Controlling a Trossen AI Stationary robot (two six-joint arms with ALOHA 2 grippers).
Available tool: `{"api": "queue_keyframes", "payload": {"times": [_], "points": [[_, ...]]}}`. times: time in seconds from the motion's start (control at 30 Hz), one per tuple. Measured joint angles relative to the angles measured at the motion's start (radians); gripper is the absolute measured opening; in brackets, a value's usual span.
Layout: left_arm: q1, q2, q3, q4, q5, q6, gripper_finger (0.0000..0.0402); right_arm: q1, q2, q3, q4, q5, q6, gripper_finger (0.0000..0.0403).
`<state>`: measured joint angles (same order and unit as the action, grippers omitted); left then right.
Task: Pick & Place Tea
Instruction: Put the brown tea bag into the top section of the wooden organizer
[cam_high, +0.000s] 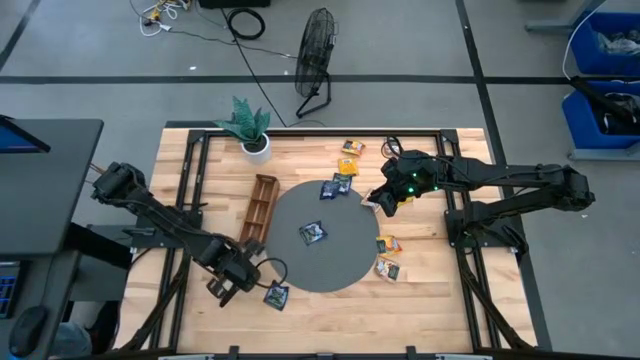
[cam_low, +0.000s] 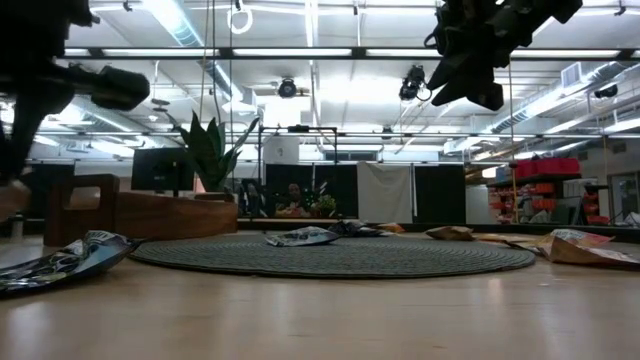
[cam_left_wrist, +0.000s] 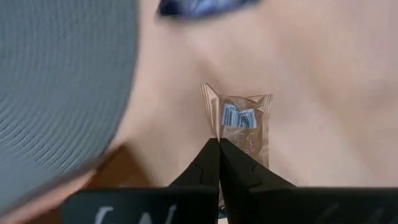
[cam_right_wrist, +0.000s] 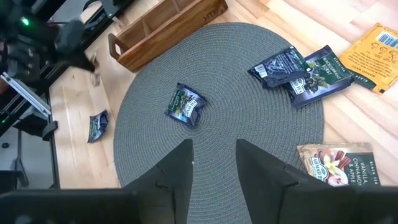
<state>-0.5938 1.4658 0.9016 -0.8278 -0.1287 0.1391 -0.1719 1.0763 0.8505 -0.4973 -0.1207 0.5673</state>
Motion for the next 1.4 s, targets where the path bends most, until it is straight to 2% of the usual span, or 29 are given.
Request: {"api": "queue_keyframes", "payload": {"times": [0.17,0.3,0.37,0.53,0.73,0.9,1.17,1.4], "points": [[0.0,-0.02,0.073,-0.074,-0.11,0.005,0.0001,0.0,0.0,0.0,0.0,-0.002,-0.003,0.013],[0.0,-0.052,0.169,-0.115,-0.259,0.027,0.0001,0.0,0.0,0.0,0.005,-0.016,0.005,0.013],[0.0,-0.067,0.231,-0.125,-0.365,0.083,0.0001,0.0,0.0,0.0,0.031,-0.052,0.018,0.013],[0.02,-0.076,0.422,-0.102,-0.715,0.254,0.0001,0.0,0.0,0.0,0.183,-0.179,0.068,0.013],[0.098,-0.076,0.551,0.078,-0.9,0.483,0.0001,-0.004,0.0,0.0,0.414,-0.23,0.166,0.013],[0.169,-0.076,0.565,0.259,-0.925,0.632,0.0001,-0.017,0.004,0.0,0.563,-0.193,0.172,0.013],[0.263,-0.072,0.565,0.523,-0.921,0.841,0.0001,0.021,0.013,0.0,0.783,-0.009,-0.124,0.0133],[0.32,-0.072,0.565,0.568,-0.851,0.898,0.0001,0.085,0.059,0.0,0.995,0.159,-0.387,0.0179]]}}
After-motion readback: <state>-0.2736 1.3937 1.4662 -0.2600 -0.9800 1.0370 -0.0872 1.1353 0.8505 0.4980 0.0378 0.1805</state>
